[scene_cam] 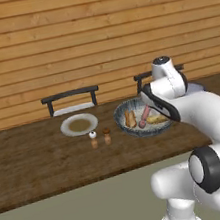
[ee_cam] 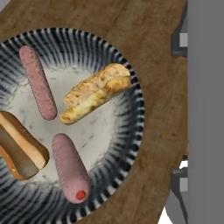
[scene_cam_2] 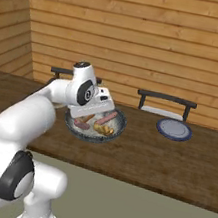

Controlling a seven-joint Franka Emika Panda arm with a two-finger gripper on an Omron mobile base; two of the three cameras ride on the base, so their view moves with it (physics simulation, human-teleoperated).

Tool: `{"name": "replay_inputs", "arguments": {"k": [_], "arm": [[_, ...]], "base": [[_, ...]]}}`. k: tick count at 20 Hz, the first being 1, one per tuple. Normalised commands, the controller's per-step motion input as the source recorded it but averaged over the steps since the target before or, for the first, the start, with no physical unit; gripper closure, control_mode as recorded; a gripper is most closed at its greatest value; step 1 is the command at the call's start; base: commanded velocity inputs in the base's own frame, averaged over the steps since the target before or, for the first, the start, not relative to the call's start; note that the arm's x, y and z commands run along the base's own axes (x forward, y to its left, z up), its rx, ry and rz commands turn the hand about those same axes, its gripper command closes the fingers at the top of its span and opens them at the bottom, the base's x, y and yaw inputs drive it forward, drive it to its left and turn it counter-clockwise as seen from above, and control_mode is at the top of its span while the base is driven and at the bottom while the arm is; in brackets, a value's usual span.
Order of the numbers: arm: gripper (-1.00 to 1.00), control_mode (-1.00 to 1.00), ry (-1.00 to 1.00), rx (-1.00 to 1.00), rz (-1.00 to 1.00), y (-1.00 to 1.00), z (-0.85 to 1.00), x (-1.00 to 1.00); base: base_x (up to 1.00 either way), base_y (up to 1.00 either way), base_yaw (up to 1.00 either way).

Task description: Place one bun and one sausage from the bowl on each plate.

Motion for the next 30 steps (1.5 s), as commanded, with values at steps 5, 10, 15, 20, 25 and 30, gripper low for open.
{"name": "replay_inputs", "arguments": {"k": [5,10,15,20,25,30], "arm": [[-1.0,-1.0,0.09,0.02,0.05,-0.14,0.0,0.45],[-1.0,-1.0,0.09,0.0,0.02,0.03,-0.19,0.53],[-1.0,-1.0,0.08,0.0,0.0,0.04,-0.35,0.24],[-1.0,-1.0,0.03,-0.03,0.0,0.0,-0.33,0.07],[-1.0,-1.0,0.0,-0.05,0.0,0.0,-0.21,0.2],[-1.0,-1.0,0.03,-0.01,0.0,0.0,-0.17,0.22]], "base": [[0.0,0.0,0.0],[0.0,0.0,0.0],[0.0,0.0,0.0],[0.0,0.0,0.0],[0.0,0.0,0.0],[0.0,0.0,0.0]]}}
